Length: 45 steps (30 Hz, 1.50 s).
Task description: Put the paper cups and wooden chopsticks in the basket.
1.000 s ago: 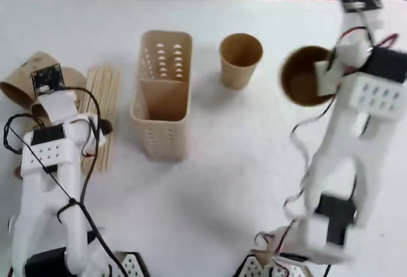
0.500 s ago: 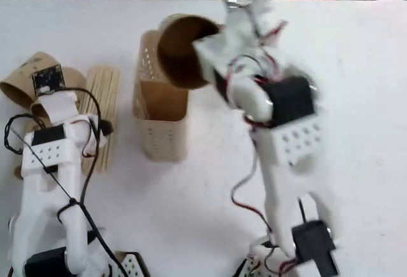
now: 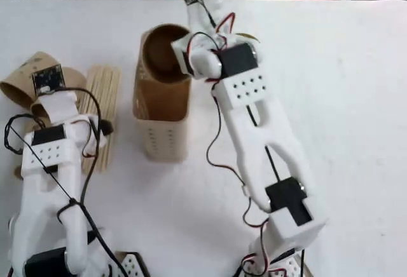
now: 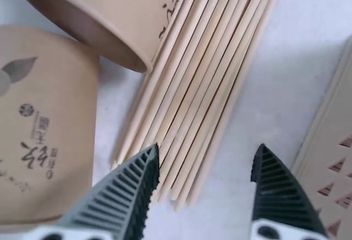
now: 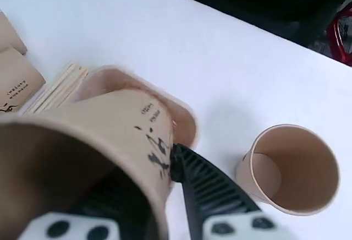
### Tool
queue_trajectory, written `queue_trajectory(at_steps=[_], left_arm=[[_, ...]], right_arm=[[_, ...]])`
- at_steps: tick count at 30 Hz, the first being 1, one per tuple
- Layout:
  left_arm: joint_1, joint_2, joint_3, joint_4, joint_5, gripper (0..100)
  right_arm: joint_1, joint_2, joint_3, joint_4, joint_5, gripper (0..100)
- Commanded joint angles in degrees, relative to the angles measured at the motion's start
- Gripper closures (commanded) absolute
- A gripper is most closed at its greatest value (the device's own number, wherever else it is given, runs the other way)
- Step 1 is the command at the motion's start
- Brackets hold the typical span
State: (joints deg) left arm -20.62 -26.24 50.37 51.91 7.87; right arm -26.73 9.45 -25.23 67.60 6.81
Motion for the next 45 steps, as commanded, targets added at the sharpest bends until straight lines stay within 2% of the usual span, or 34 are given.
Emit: queue_trajectory(at_steps=[1, 10, 13, 17, 22, 25, 28, 32, 36, 40, 45], left_arm=[[0.48, -2.07, -0.26, -0.88, 0.53, 72], [0.48, -2.07, -0.26, -0.88, 0.53, 72], [0.48, -2.07, -0.26, -0.88, 0.53, 72], [0.48, -2.07, -0.26, -0.88, 0.53, 72], [0.48, -2.07, -0.26, -0.88, 0.53, 72], [0.48, -2.07, -0.26, -0.88, 0.53, 72], [0.48, -2.07, -0.26, -0.88, 0.53, 72], [0.48, -2.07, -0.26, -0.88, 0.53, 72], [0.48, -2.07, -0.26, -0.88, 0.53, 72], [0.48, -2.07, -0.26, -0.88, 0.53, 72], [0.48, -2.07, -0.26, -0.88, 0.53, 72]], right_arm=[[-0.22, 0.04, -0.79, -1.19, -0.44, 97.1], [-0.48, 0.13, -2.99, -1.19, -0.44, 71.5], [-1.27, 0.04, -4.57, -0.31, -0.35, 67.0], [-2.95, -1.1, -9.58, 6.46, -0.35, 67.0], [-4.79, -8.66, -15.3, 20.35, 0.0, 67.0], [-3.38, -15.16, -16.88, 27.56, 0.09, 67.6], [1.1, -20.88, -16.62, 30.46, 0.18, 73.7], [12.18, -23.87, -12.84, 30.64, 4.66, 79.7], [19.56, -19.21, -4.92, 27.47, 8.44, 74.3], [21.76, -10.24, -2.81, 19.74, 8.97, 73.0], [20.53, -0.66, -2.81, 11.56, 8.97, 73.0]])
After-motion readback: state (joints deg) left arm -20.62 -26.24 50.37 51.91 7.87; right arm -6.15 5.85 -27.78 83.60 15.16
